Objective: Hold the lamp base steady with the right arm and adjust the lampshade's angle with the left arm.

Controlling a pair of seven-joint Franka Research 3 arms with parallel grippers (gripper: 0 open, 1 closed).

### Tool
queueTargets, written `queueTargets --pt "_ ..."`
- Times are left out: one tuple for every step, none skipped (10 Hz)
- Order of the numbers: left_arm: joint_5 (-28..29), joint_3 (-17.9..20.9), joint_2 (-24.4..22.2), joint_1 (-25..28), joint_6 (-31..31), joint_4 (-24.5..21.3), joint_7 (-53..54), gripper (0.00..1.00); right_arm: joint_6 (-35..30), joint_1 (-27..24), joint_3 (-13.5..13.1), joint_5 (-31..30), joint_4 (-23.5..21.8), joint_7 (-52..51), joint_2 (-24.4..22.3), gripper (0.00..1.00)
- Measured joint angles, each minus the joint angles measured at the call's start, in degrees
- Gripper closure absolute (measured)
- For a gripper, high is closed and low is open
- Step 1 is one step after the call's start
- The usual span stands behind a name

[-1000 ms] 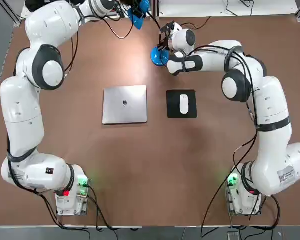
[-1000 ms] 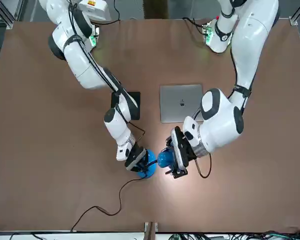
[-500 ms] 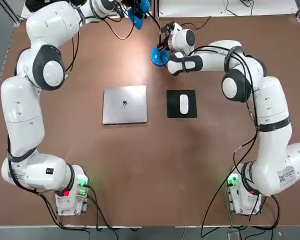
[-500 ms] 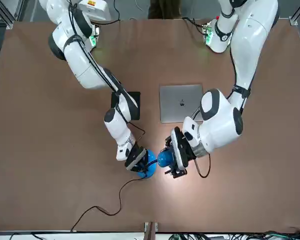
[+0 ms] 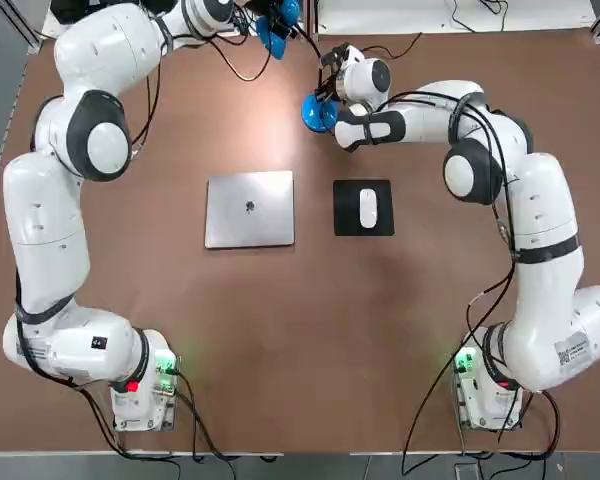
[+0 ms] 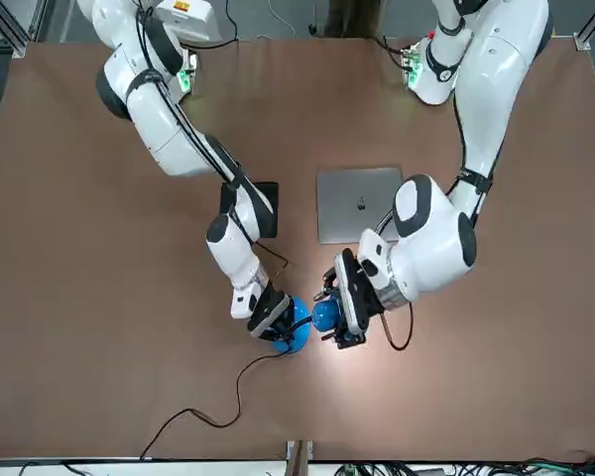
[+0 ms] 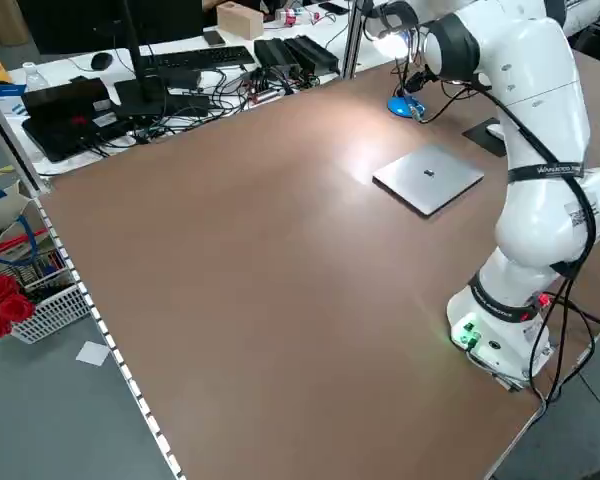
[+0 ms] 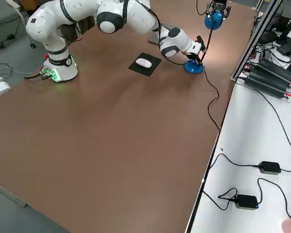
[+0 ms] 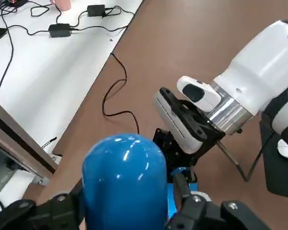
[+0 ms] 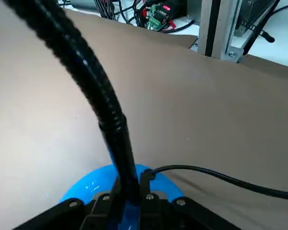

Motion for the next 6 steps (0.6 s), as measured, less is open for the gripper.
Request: queueTargets --pt "-0.14 0.04 0.01 0.07 0.0 0.0 0.0 0.34 0.0 0.0 0.0 0.0 0.0 0.0 0.0 0.85" --pt "-0.14 0.04 0.02 0.12 0.0 0.0 0.0 0.35 0.0 0.0 -0.01 0.0 0.0 0.0 0.0 0.85" --pt "-0.16 0.05 0.02 0.17 -0.01 0.0 0.0 0.37 0.01 0.01 -0.01 0.0 0.0 0.0 0.0 0.85" --pt "-0.2 0.06 0.02 0.2 -0.02 0.0 -0.01 0.39 0.02 0.01 -0.01 0.0 0.0 0.0 0.0 0.85" --pt "-0.24 0.06 0.03 0.2 -0.03 0.0 -0.1 0.41 0.03 0.02 -0.02 0.0 0.0 0.0 0.0 0.85" --pt "-0.25 0.06 0.04 0.2 -0.05 -0.01 -0.13 0.42 0.04 0.03 -0.03 0.0 0.0 0.0 0.0 0.85"
